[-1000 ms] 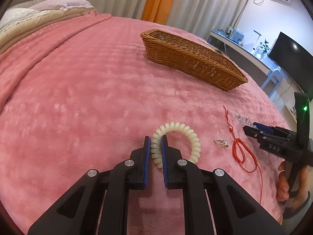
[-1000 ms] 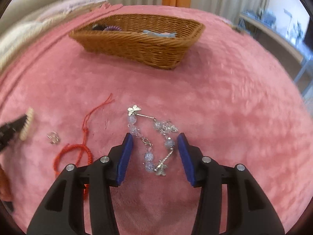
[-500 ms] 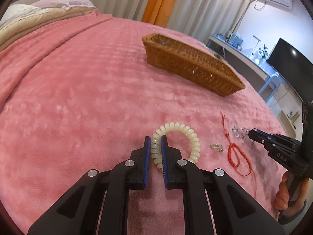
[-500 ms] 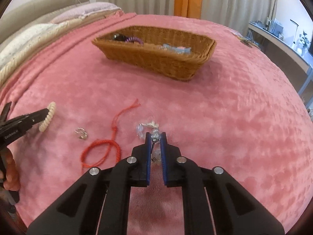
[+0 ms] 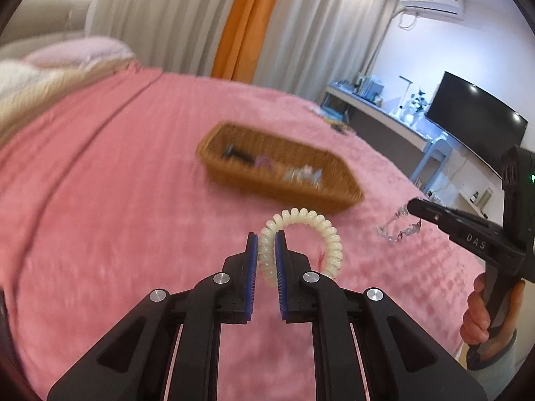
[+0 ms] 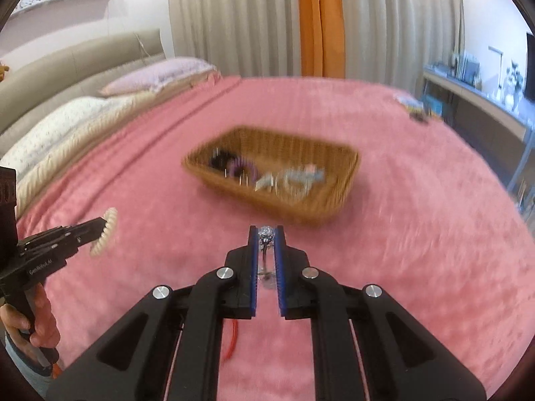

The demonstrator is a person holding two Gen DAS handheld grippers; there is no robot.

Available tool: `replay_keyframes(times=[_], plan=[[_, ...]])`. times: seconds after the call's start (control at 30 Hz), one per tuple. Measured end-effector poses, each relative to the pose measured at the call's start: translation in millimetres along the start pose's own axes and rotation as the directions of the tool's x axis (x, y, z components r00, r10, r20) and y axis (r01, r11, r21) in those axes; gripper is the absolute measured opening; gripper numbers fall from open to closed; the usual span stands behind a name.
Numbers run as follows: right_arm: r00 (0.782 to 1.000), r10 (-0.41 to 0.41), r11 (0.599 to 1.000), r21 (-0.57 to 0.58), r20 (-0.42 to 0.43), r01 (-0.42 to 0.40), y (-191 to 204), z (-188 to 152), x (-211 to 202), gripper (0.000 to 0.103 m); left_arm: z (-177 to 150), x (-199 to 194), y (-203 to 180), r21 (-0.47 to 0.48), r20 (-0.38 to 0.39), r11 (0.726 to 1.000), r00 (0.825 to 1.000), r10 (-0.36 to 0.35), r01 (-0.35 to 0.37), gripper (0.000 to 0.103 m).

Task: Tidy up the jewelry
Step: 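Carry the hair tie and chain bracelet into the basket and open both tools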

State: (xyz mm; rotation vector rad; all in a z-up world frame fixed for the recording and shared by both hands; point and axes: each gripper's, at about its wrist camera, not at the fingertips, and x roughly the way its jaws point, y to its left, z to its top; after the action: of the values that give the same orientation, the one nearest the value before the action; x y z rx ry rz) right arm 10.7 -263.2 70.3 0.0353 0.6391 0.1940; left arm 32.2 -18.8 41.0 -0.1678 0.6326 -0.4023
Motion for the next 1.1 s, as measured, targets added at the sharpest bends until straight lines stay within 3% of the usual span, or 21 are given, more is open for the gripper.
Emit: replay_keyframes(times=[0.23,0.5,0.77,1.1], plan=[[0.997,-0.021,0.999,0.028,0.081,0.019,-10.5,67.6,18.6,0.008,68.7,25.1,-20.9,0.067,0.085,0.997,0.996,0.016,-0.022,0.009],[0.998,-0.041,0.995,0.096,0.041,0.037,-34.7,115.9,95.9,0.008,122.2,107.7,-13.4,0.050,0.058,0.999,0.998,0.013,-0.016,0.009],[0.998,-0.028,0.991,0.130,-0.064,0.036,-46.0,121.3,178.4,0.007,122.5,197.8,-0.9,0.048,-0.031,0.997,0.998,0.062,-0.060,0.009],[0.983,-0.006,0.985,0.166,-0.184,0.037,-51.9,96.4,236.1,0.008,109.7,228.5,14.6,0.025,-0.100,0.998,0.993,0.063,-0.061,0.011]])
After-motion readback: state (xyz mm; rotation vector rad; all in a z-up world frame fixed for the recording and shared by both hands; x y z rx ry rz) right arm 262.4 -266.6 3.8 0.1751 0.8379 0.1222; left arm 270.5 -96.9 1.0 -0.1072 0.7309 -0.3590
